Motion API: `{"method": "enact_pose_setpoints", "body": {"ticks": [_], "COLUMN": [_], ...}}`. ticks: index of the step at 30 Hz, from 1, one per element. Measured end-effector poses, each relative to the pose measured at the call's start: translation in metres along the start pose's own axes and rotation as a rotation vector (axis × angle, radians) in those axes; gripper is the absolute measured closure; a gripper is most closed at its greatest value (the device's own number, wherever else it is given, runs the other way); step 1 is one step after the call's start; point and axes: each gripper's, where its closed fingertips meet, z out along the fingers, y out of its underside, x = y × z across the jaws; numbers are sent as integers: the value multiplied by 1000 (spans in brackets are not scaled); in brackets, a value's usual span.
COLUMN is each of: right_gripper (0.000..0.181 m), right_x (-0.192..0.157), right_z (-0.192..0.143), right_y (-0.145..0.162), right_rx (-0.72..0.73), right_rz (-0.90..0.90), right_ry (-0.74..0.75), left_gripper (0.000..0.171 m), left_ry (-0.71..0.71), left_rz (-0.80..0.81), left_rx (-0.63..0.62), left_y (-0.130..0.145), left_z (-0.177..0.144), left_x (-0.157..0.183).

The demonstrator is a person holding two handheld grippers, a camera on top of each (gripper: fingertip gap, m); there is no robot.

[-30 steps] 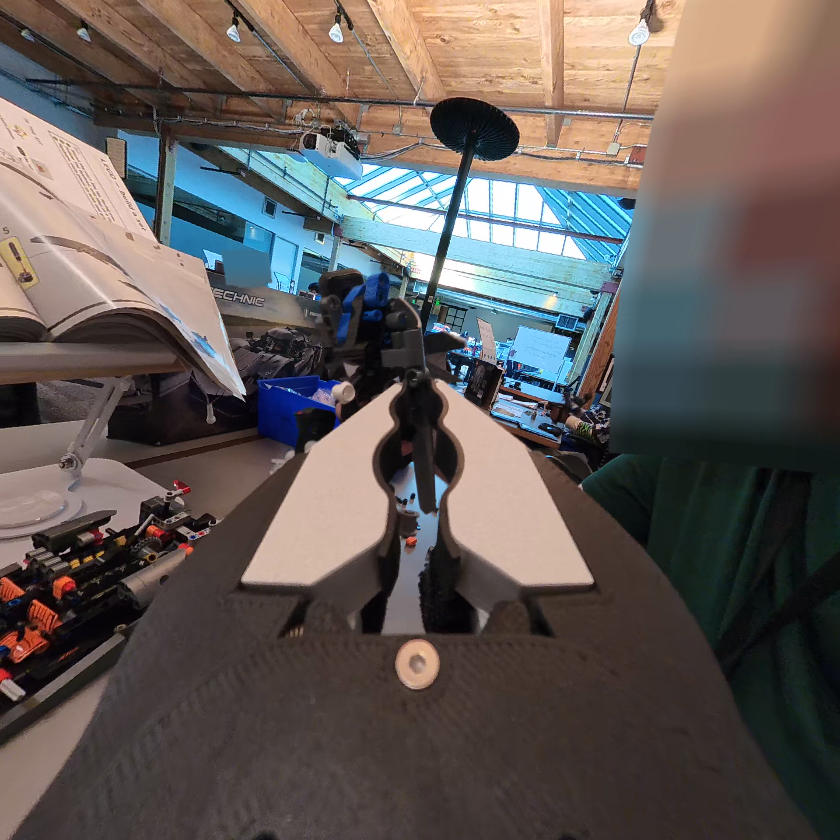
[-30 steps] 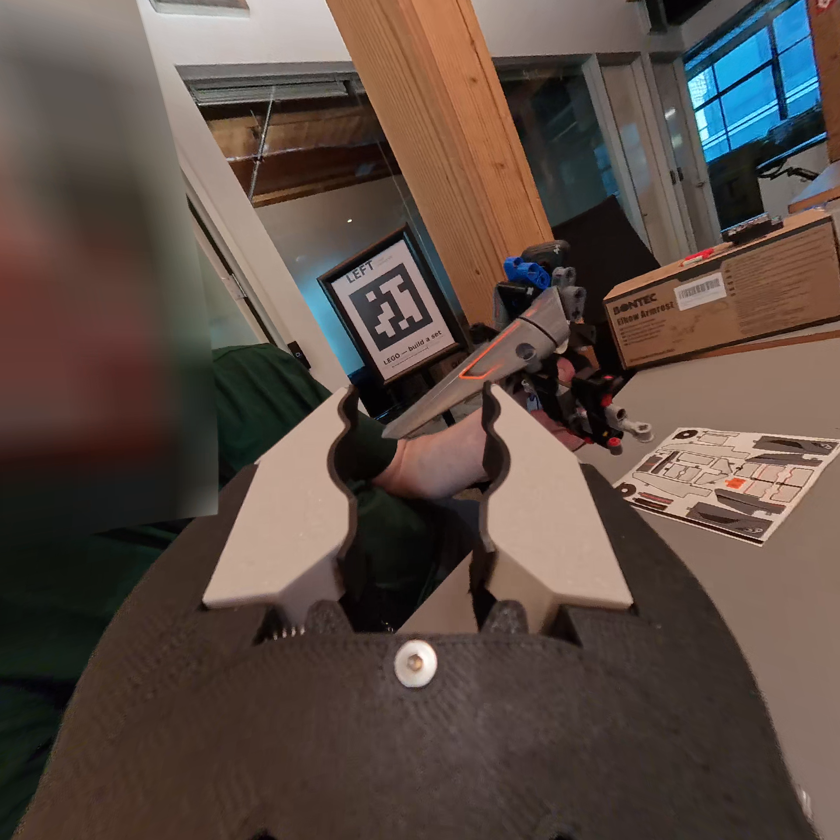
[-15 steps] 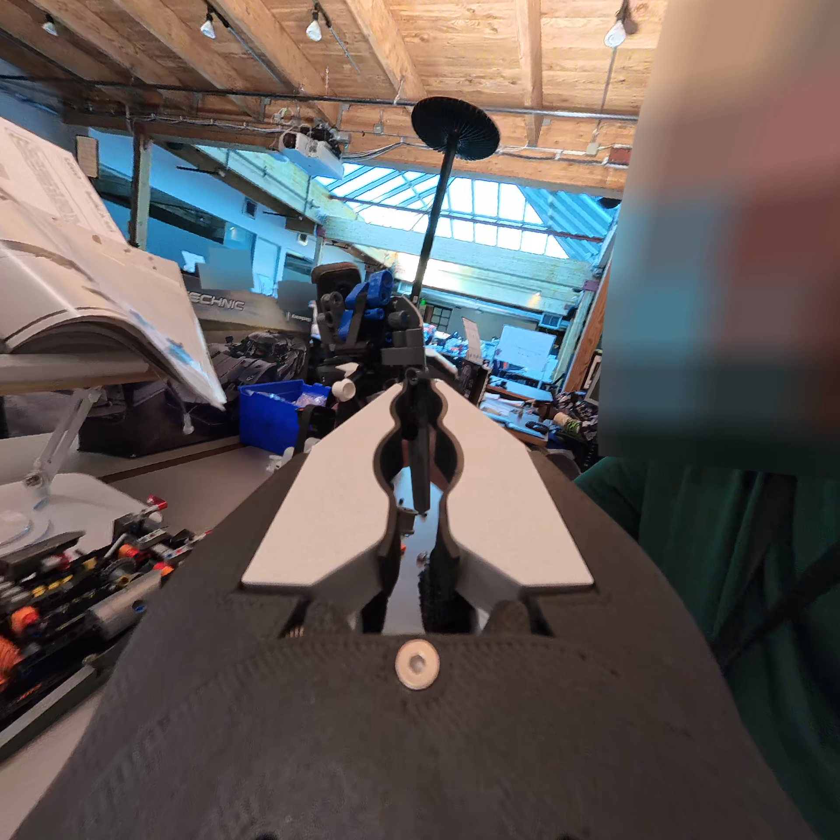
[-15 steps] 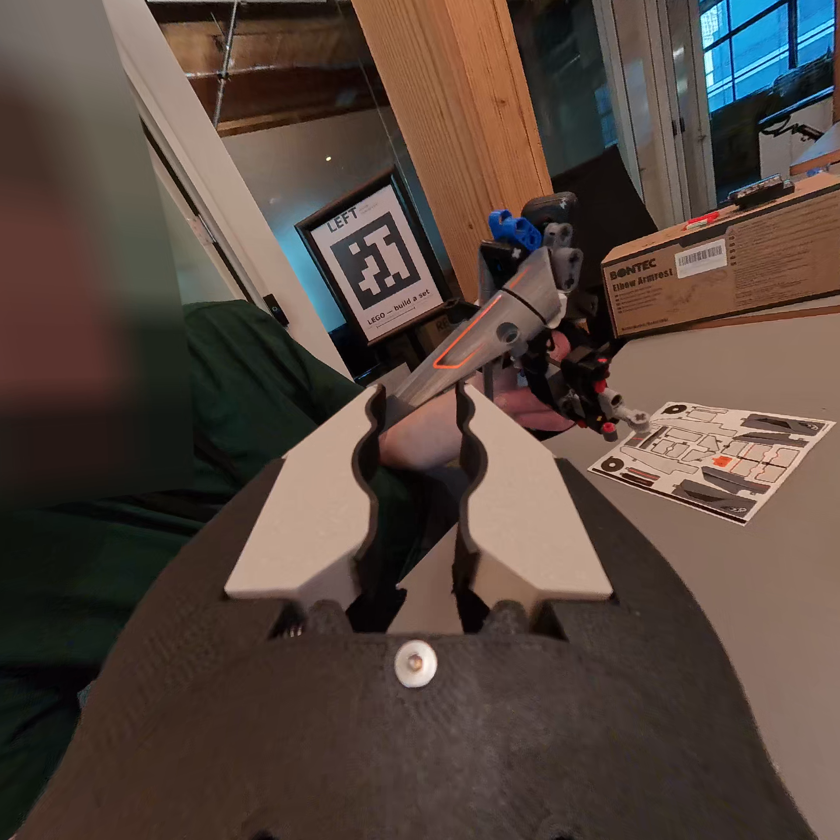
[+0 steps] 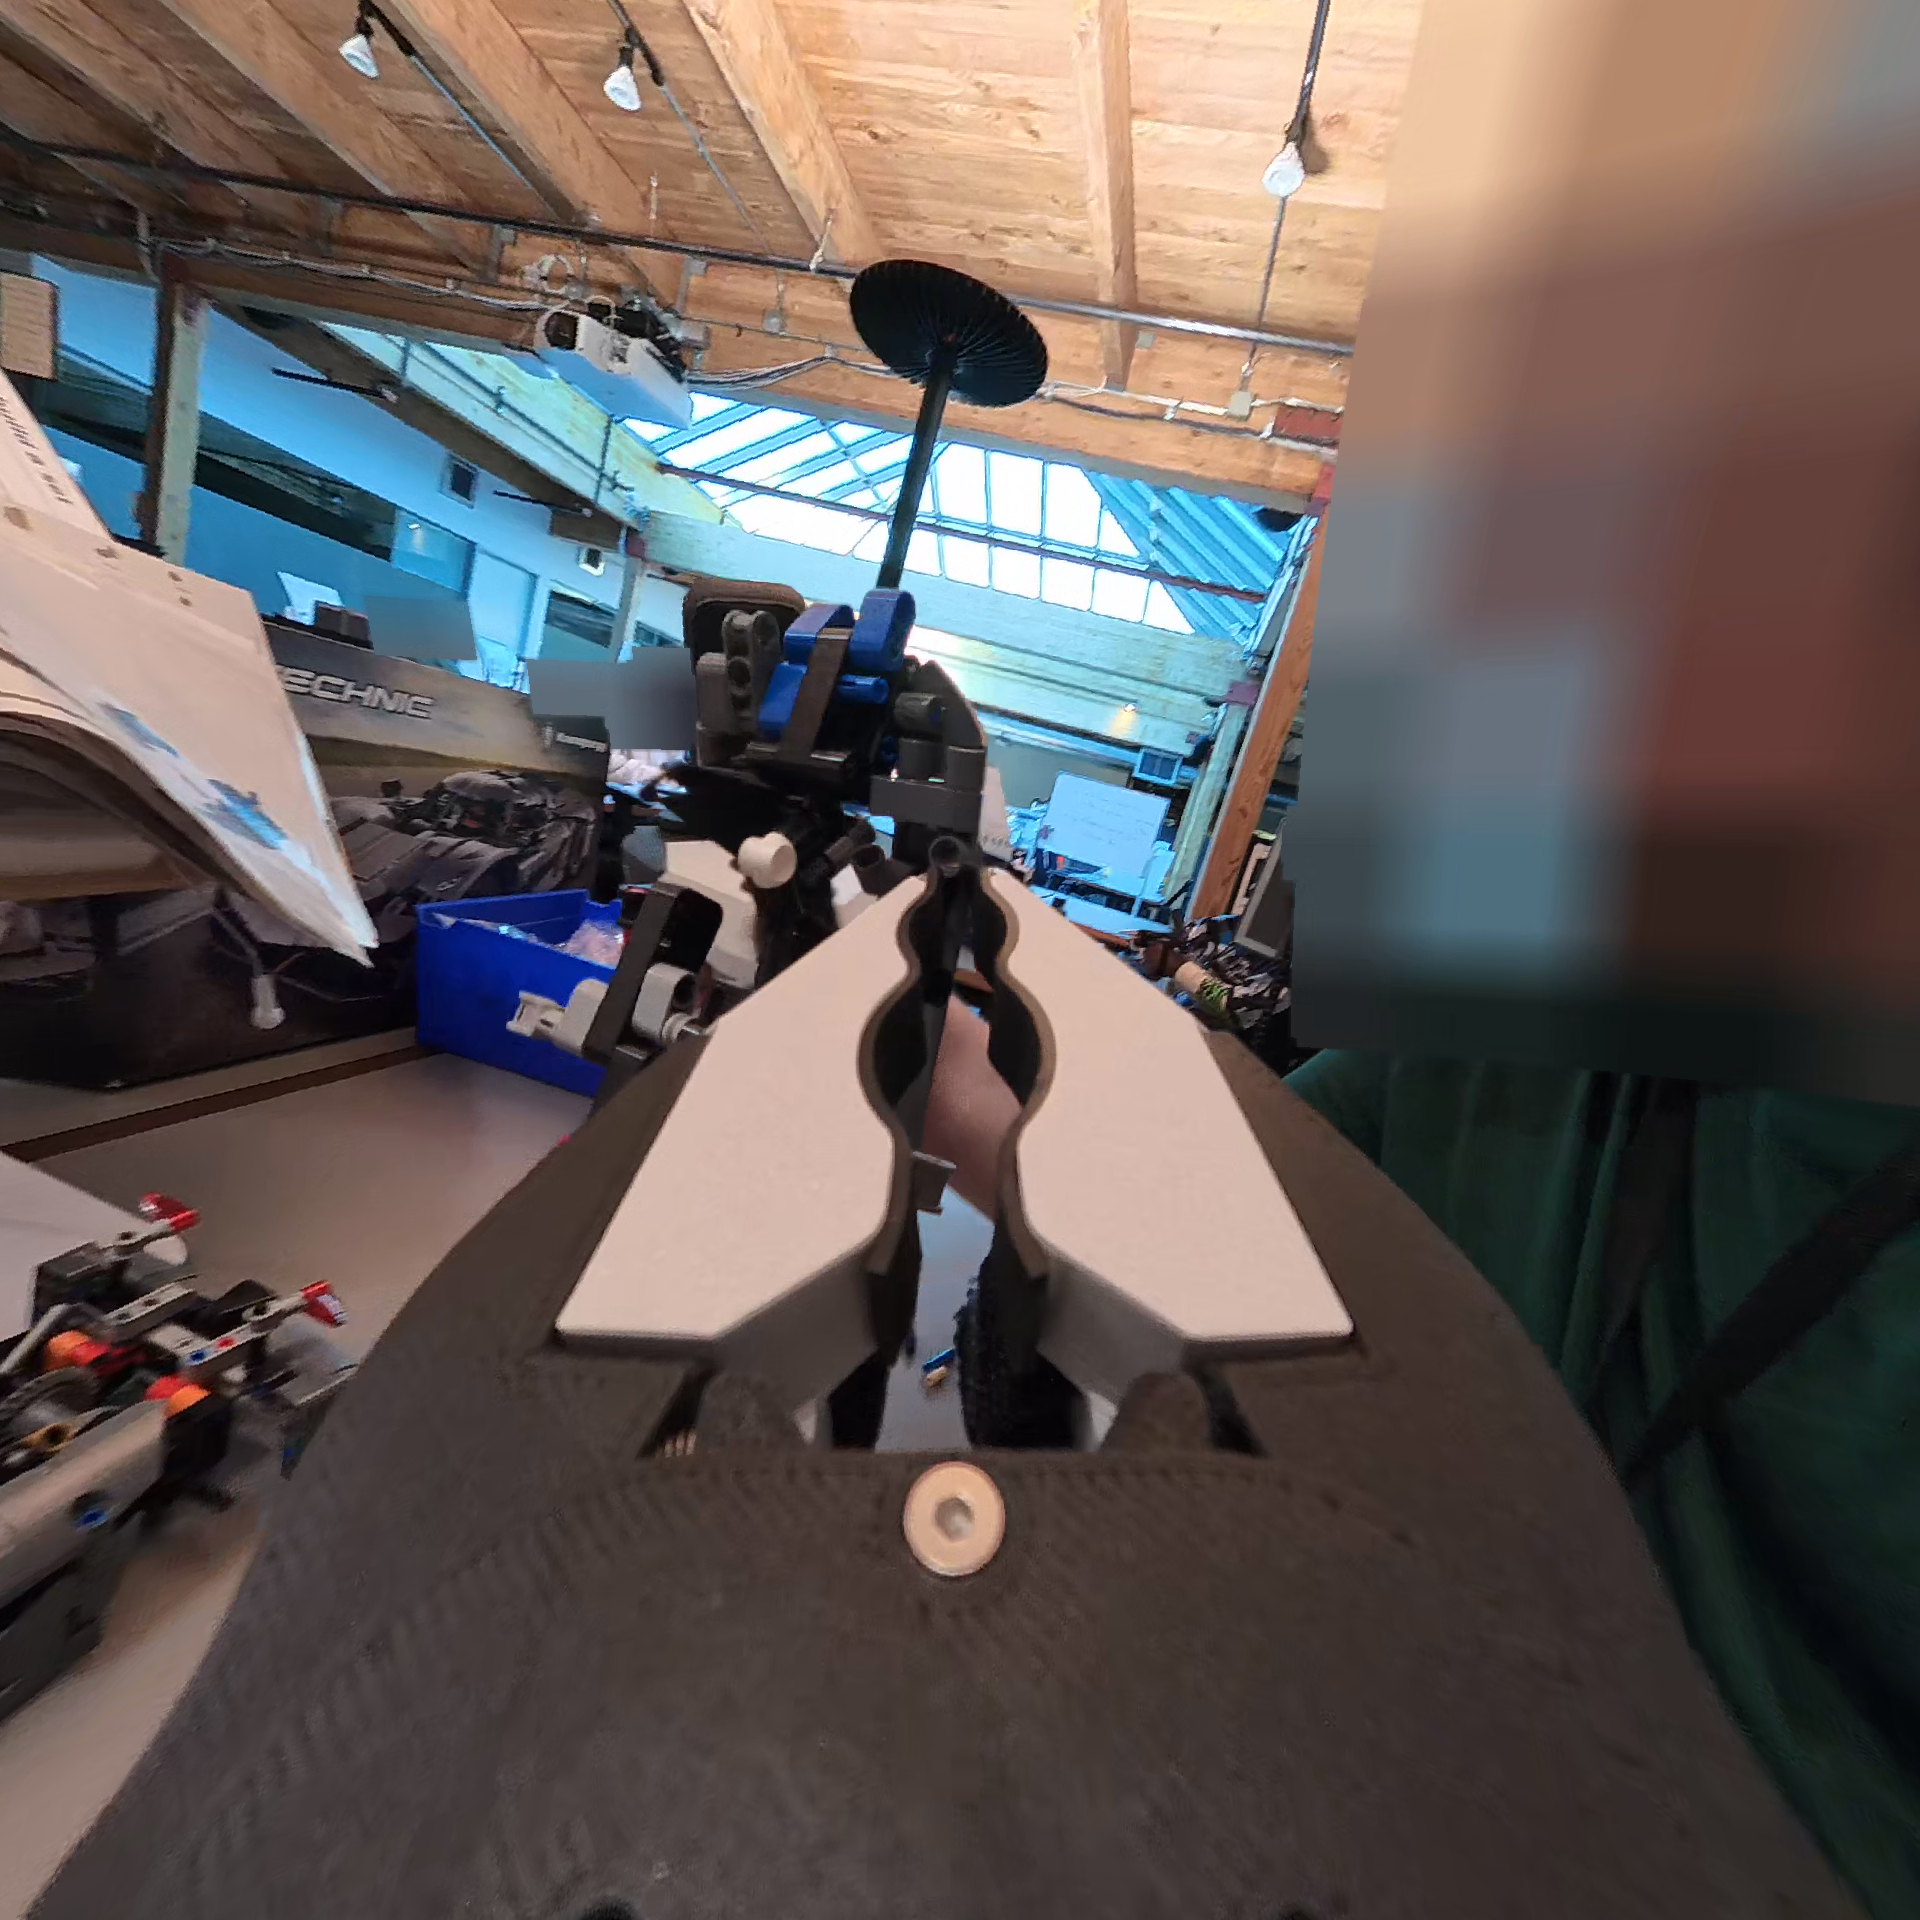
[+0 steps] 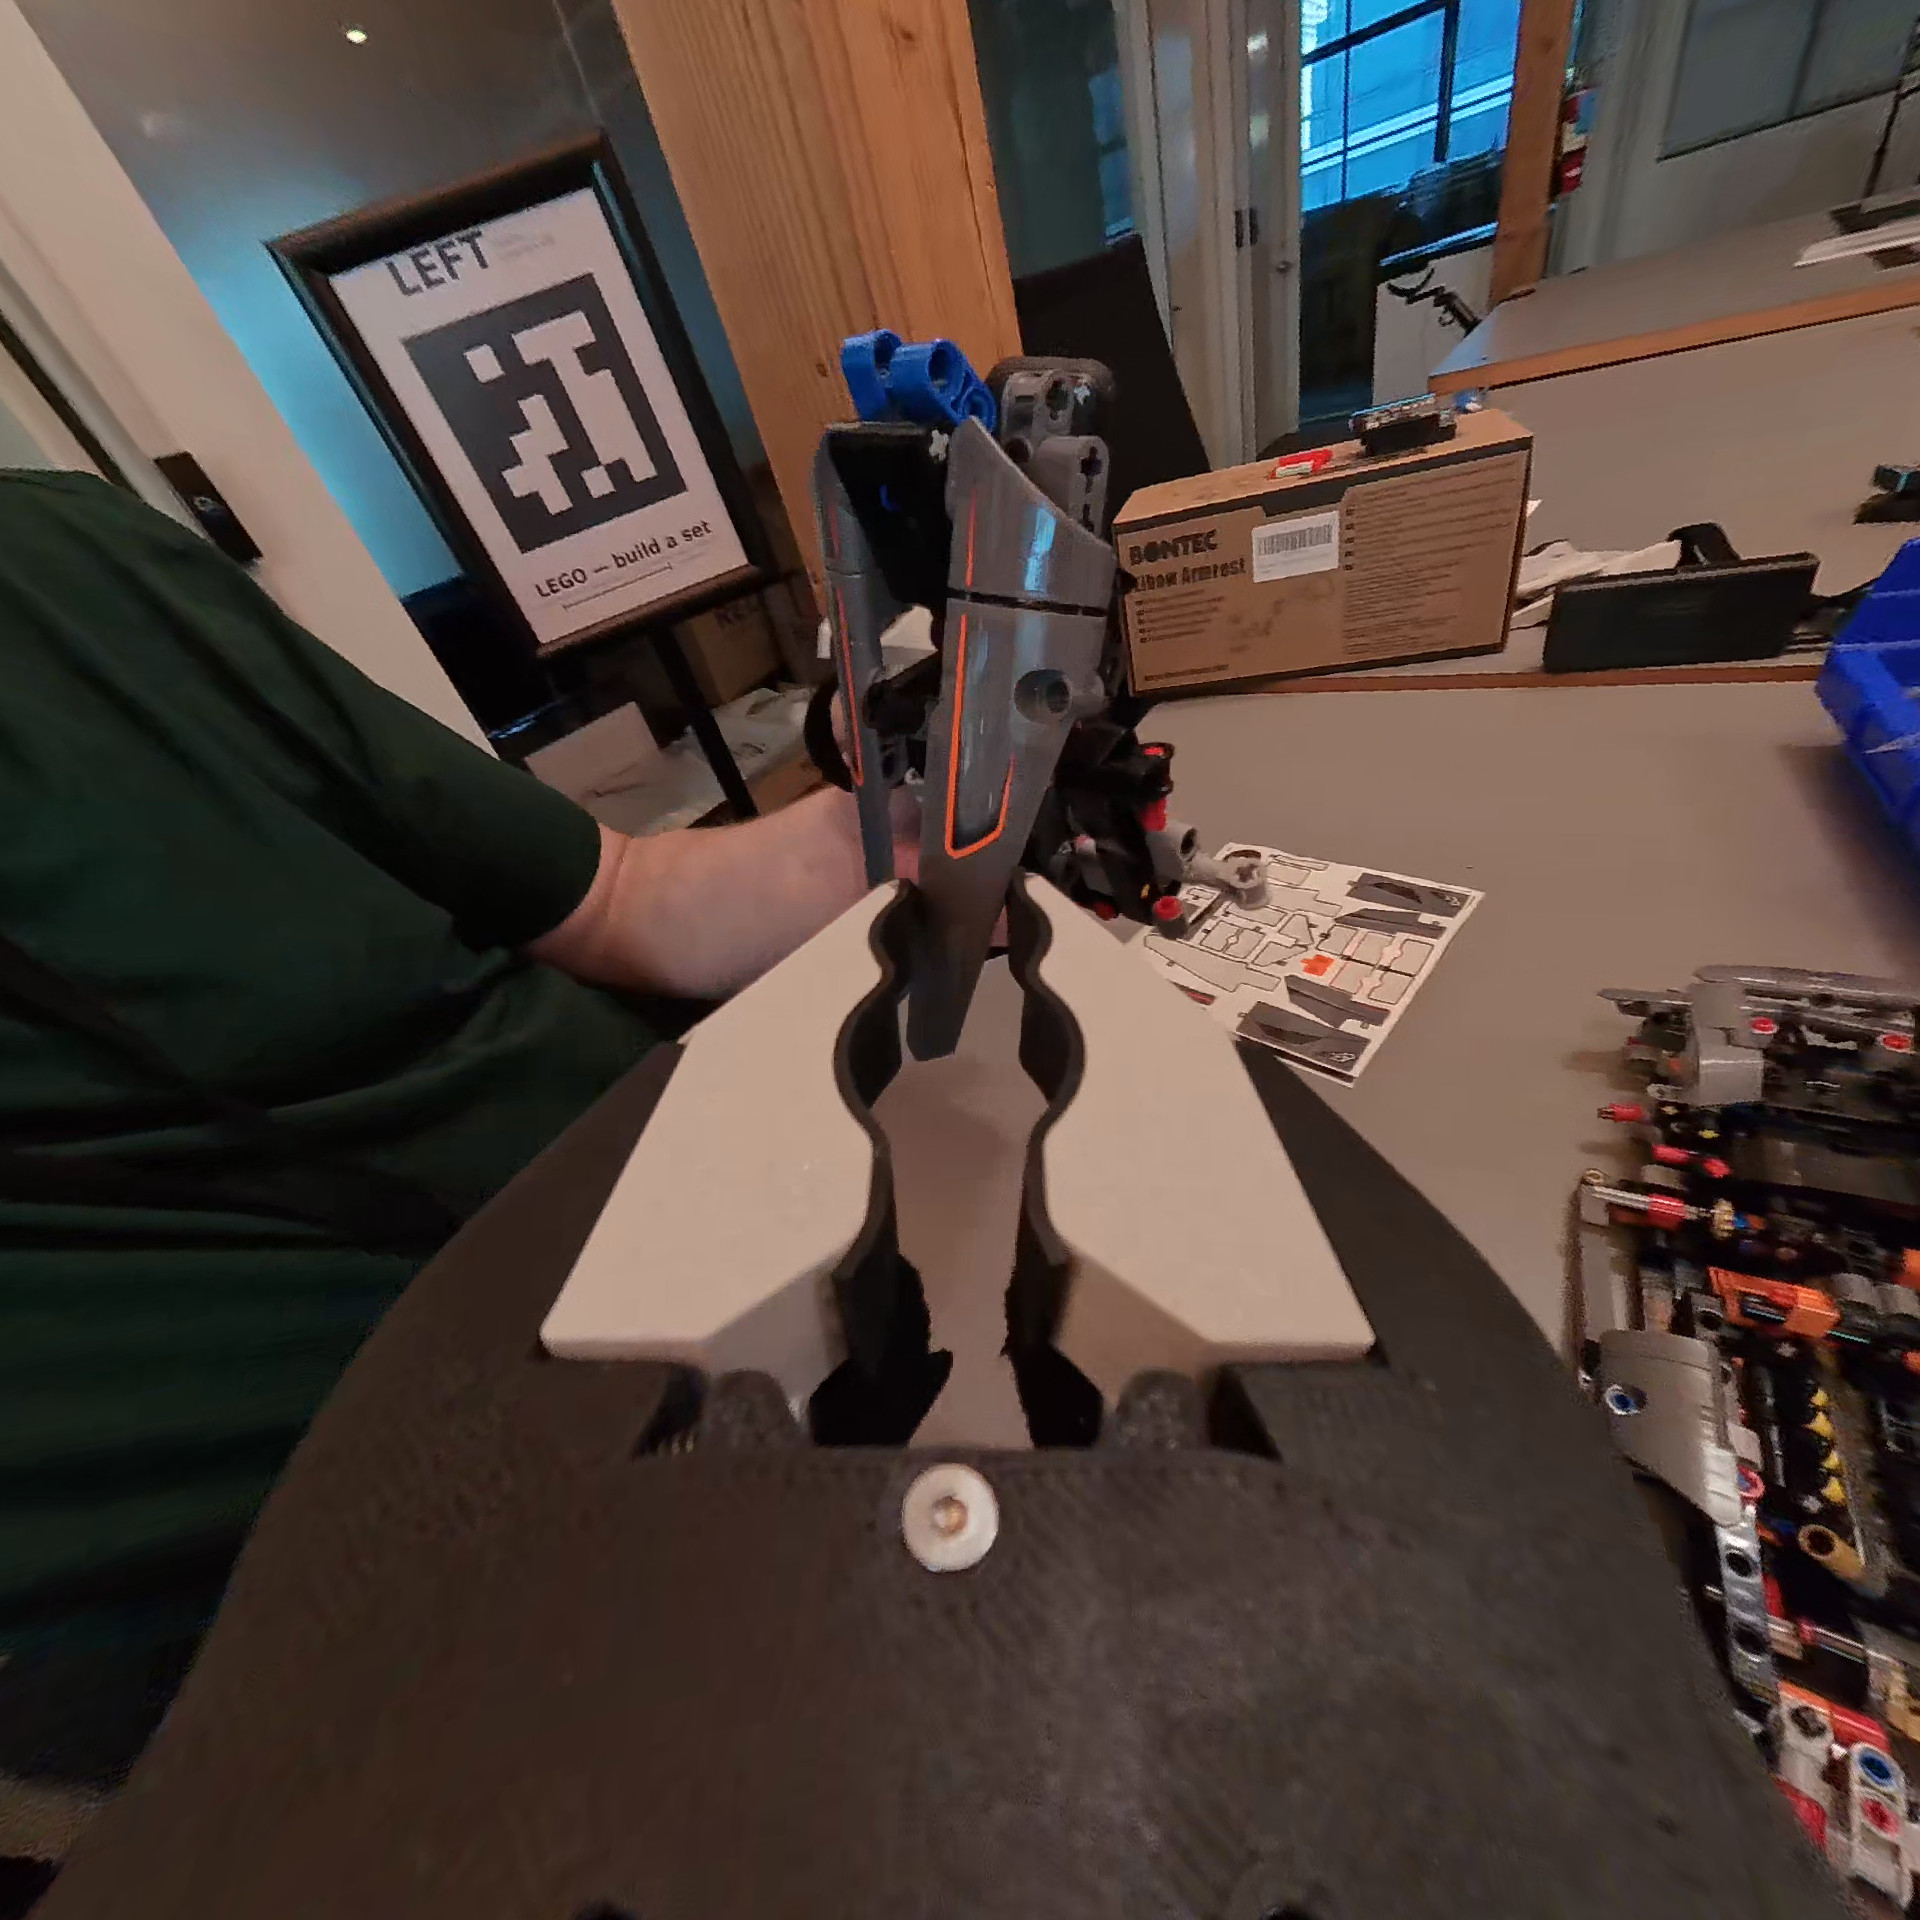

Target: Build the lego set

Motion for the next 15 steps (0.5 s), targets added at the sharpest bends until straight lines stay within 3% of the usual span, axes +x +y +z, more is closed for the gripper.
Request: {"method": "enact_pose_setpoints", "body": {"ticks": [15], "right_gripper": [166], "right_x": [13], "right_z": [3], "right_y": [-13], "right_rx": [39], "right_rz": [-141], "right_ry": [163], "left_gripper": [170], "left_ry": [31], "left_rz": [-60], "left_rx": [70], "left_y": [-4], "left_z": [1], "left_x": [0]}}
